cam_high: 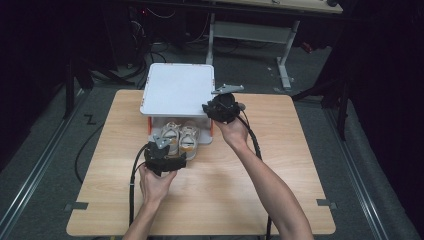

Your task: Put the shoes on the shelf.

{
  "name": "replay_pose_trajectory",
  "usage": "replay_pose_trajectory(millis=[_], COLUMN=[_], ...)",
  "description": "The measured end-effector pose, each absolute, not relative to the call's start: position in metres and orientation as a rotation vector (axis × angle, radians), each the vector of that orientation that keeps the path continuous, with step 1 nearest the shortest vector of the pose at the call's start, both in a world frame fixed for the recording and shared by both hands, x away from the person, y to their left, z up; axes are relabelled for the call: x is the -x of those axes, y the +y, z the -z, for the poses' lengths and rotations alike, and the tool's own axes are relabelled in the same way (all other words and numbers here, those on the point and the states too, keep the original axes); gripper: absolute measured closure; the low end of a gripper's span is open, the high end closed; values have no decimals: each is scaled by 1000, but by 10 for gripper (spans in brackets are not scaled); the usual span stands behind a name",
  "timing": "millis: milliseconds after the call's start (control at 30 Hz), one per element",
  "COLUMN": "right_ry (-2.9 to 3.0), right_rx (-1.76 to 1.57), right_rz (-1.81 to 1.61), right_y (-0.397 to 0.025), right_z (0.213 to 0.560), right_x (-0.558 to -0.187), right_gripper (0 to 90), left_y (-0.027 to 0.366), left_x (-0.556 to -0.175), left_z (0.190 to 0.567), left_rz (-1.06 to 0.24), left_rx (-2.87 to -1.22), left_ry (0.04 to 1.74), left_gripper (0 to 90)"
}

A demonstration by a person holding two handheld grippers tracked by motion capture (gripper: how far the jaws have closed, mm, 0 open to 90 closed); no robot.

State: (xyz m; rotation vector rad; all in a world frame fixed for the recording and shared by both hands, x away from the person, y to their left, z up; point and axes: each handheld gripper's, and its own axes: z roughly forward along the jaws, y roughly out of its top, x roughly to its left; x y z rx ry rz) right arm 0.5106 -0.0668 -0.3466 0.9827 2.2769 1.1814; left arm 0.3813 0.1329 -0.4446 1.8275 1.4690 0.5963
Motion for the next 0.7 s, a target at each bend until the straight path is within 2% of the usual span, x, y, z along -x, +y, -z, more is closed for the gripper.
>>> replay_pose_trajectory(millis=[233, 700], right_ry=[2276, 2283], right_rx=[-966, -961], right_rz=[-1171, -1175], right_y=[-66, -66], right_z=[347, 347], right_x=[-510, -509], right_gripper=[729, 751], left_y=[124, 120], left_x=[-394, -416], left_z=[464, 464], left_rz=[-562, -575], left_rx=[-1863, -1846], left_ry=[1565, 1609], left_gripper=[101, 169])
